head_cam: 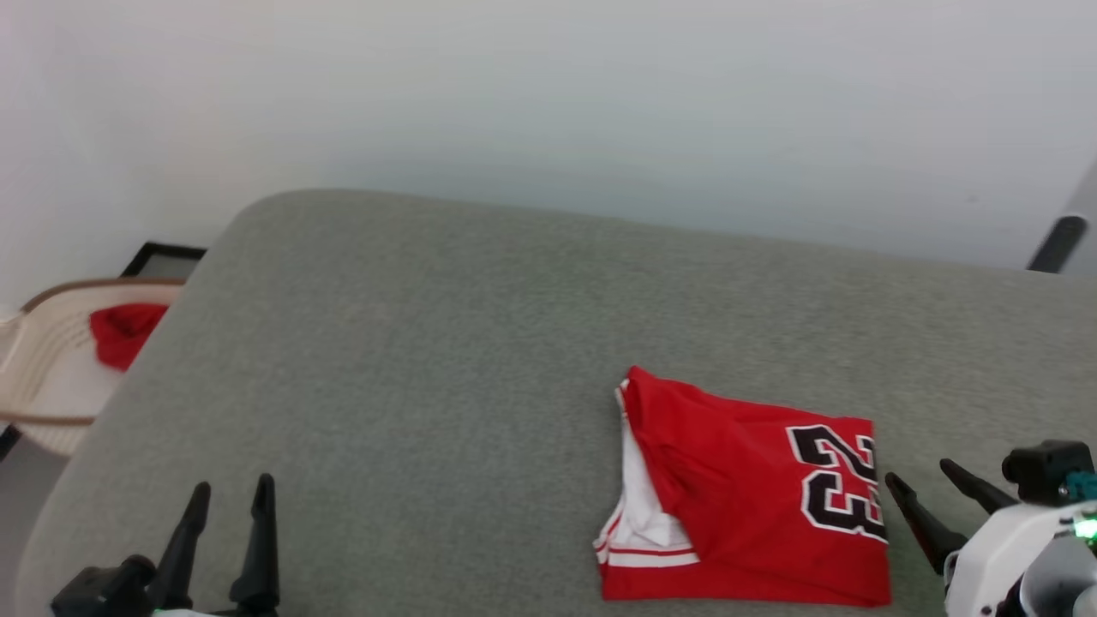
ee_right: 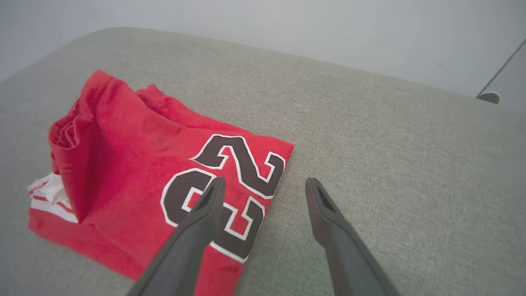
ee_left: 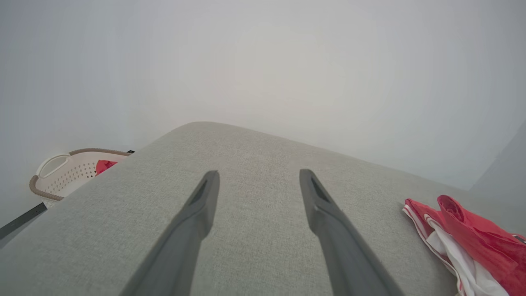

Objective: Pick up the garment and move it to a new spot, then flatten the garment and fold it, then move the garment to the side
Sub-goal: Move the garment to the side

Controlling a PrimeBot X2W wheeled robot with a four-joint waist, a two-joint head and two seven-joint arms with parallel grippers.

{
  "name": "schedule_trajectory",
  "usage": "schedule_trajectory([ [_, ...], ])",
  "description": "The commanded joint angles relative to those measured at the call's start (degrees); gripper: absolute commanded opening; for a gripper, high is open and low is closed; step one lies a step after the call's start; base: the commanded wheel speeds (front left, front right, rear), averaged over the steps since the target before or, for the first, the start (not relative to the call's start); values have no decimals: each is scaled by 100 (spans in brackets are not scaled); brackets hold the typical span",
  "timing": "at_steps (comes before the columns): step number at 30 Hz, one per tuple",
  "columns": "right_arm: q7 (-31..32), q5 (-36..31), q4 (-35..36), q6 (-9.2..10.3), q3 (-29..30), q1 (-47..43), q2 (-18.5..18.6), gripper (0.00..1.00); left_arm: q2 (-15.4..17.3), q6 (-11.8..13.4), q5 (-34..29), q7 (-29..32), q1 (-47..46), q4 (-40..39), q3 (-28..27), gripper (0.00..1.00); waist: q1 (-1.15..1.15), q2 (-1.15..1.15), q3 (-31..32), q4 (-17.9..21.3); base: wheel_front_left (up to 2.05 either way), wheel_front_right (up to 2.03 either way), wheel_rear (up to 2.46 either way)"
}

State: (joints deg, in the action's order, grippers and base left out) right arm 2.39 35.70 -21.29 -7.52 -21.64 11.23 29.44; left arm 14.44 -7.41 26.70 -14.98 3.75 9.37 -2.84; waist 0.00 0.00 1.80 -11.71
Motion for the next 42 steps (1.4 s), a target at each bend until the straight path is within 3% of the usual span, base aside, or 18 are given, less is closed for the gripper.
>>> schedule_trajectory([
  [1,124,121,-67,6,-41,175,42,100,-39,-13,-48,-19,-66,-36,25,100,0,0,-175,-225,0,0,0],
  [16,1596,483,-671,6,-406,862,144,100,-335,-13,-79,-19,-474,-33,272,100,0,0,-877,-549,0,0,0],
  [25,2597,595,-1053,7,-513,989,-30,100,-451,-13,-51,-19,-598,9,303,100,0,0,-1062,-596,0,0,0],
  [26,2740,621,-1101,8,-513,999,-57,82,-458,-13,-48,-19,-600,18,306,100,0,0,-1068,-598,0,0,0],
  [27,2851,623,-1112,8,-531,999,-68,31,-464,-13,-50,-19,-613,29,313,100,0,0,-1074,-602,0,0,0],
  [28,2915,611,-1085,8,-567,1009,-77,0,-471,-13,-48,-19,-631,35,320,100,0,0,-1074,-608,0,0,0],
  [42,3183,531,-383,6,-302,1586,142,0,-443,-13,-111,-19,-626,36,303,100,0,0,-937,-423,0,0,0],
])
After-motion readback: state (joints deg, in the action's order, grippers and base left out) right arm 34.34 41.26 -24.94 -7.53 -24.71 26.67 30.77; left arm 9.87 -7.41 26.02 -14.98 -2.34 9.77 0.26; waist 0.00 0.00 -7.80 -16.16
